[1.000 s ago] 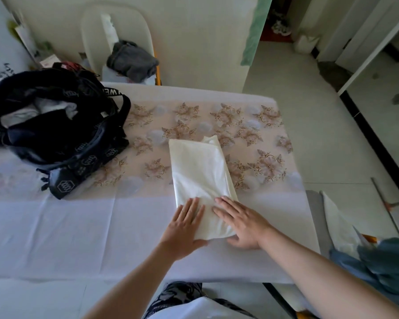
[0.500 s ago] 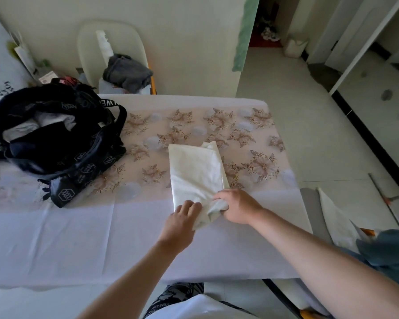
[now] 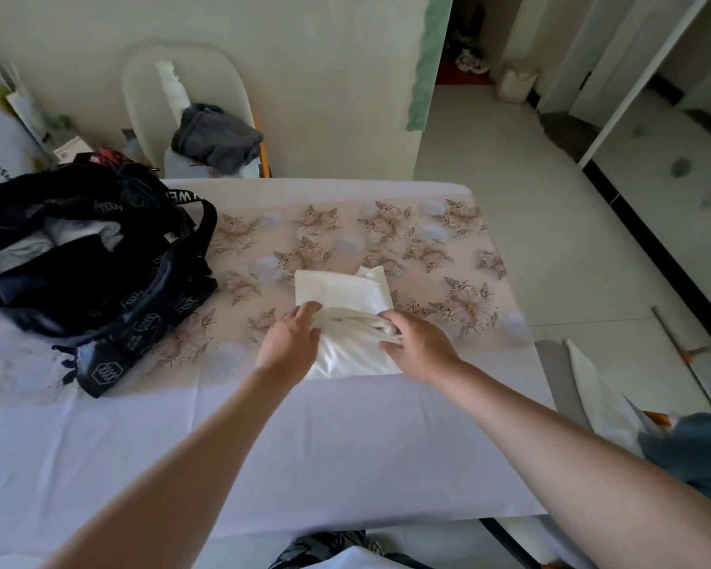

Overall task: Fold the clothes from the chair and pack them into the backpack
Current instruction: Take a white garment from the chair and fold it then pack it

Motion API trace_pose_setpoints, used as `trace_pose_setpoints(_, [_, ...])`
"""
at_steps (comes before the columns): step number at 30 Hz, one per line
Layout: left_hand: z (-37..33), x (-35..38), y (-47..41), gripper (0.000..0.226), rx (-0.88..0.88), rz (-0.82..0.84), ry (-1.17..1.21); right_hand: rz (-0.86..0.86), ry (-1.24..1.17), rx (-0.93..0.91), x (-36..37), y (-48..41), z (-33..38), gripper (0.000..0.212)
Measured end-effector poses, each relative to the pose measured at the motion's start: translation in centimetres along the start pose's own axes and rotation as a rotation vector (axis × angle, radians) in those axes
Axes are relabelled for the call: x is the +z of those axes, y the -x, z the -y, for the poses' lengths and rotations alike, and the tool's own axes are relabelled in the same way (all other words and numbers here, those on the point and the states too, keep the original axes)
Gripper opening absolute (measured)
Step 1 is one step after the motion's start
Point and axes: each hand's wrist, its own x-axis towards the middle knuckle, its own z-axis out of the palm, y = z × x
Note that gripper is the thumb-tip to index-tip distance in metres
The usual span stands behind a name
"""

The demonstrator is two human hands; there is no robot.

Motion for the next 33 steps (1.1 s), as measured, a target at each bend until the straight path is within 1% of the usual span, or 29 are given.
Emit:
trace_pose_setpoints(2, [-0.6,1.0,0.3,0.044,0.181,-0.222,-0.123,0.006,0.023,0.039,0.1,-1.6,0.3,0.05])
trace_pose_setpoints(3, [-1.1,1.6,0.4,0.044,0.293,-0.246,-0.138,0.01,0.047,0.036,0.3,-2.4,0.3,0.049])
trace_pose_setpoints(4, [-1.5,2.3,0.5,0.042,0.402,-0.217,-0.148,0.011,0.06,0.018,0.4,-3.1,0.3,0.047])
trace_pose_setpoints(5, [-1.5,3.5,0.4,0.042,0.468,-0.133,-0.168,0.004,0.066,0.0,0.6,-3.8,0.3,0.045])
trace_pose_setpoints(6, [-1.5,4.4,0.3,0.047,0.472,-0.01,-0.209,-0.011,0.087,-0.005,0.7,-4.4,0.4,0.042])
trace_pose_setpoints(8, [-0.3,5.9,-0.3,0.063,0.356,0.214,-0.305,-0.088,0.218,0.006,1.0,-5.4,0.4,0.042])
trace_pose_setpoints(10, [0.9,6.9,-1.2,0.073,0.255,0.349,-0.324,-0.208,0.416,-0.033,1.6,-5.8,-0.1,0.048])
trace_pose_setpoints(11, [1.4,7.3,-1.7,0.075,0.242,0.383,-0.313,-0.268,0.486,-0.111,2.0,-5.7,-0.4,0.048])
trace_pose_setpoints(12, [1.7,7.5,-2.2,0.075,0.247,0.4,-0.305,-0.297,0.517,-0.229,2.5,-5.5,-0.6,0.044])
trace_pose_setpoints(13, [1.9,7.5,-2.7,0.075,0.257,0.406,-0.295,-0.298,0.531,-0.361,3.1,-5.3,-1.0,0.041])
trace_pose_setpoints(14, [2.0,7.5,-3.1,0.075,0.262,0.415,-0.287,-0.252,0.529,-0.454,3.6,-4.9,-1.4,0.043])
trace_pose_setpoints(15, [2.3,7.7,-3.6,0.074,0.264,0.423,-0.281,-0.161,0.513,-0.479,4.2,-4.5,-1.9,0.051])
trace_pose_setpoints(18, [3.4,8.1,-4.4,0.075,0.263,0.414,-0.238,0.158,0.486,-0.344,4.9,-4.1,-3.1,0.093])
trace_pose_setpoints(20, [4.0,8.1,-4.7,0.079,0.236,0.374,-0.198,0.234,0.459,-0.3,4.8,-4.9,-3.3,0.107])
trace_pose_setpoints(22, [3.9,7.6,-4.5,0.073,0.219,0.253,-0.191,0.235,0.439,-0.29,4.4,-5.8,-2.9,0.113])
trace_pose_setpoints(24, [3.5,7.5,-3.6,0.064,0.276,0.092,-0.18,0.215,0.436,-0.287,3.9,-6.5,-2.2,0.111])
trace_pose_setpoints(25, [3.5,7.6,-2.9,0.065,0.33,0.048,-0.165,0.187,0.43,-0.306,3.8,-6.8,-2.2,0.107])
trace_pose_setpoints(26, [3.6,7.7,-2.2,0.074,0.362,0.056,-0.166,0.197,0.412,-0.308,3.7,-6.9,-2.1,0.102])
trace_pose_setpoints(27, [3.8,7.6,-1.8,0.087,0.357,0.113,-0.192,0.201,0.404,-0.304,3.7,-7.1,-2.0,0.099])
trace_pose_setpoints(28, [4.1,7.4,-1.7,0.099,0.32,0.183,-0.232,0.272,0.396,-0.258,3.5,-7.1,-1.9,0.096])
trace_pose_setpoints(29, [4.5,7.3,-2.0,0.104,0.27,0.219,-0.247,0.316,0.387,-0.217,3.4,-7.2,-1.7,0.094])
trace_pose_setpoints(30, [4.7,7.0,-2.3,0.101,0.226,0.232,-0.22,0.331,0.382,-0.189,3.2,-7.3,-1.4,0.092])
trace_pose_setpoints(32, [4.3,5.9,-3.2,0.08,0.153,0.245,-0.142,0.341,0.365,-0.139,2.1,-7.5,-0.1,0.085])
trace_pose_setpoints(33, [3.7,4.7,-3.7,0.071,0.103,0.29,-0.115,0.346,0.355,-0.104,1.4,-7.5,0.5,0.084])
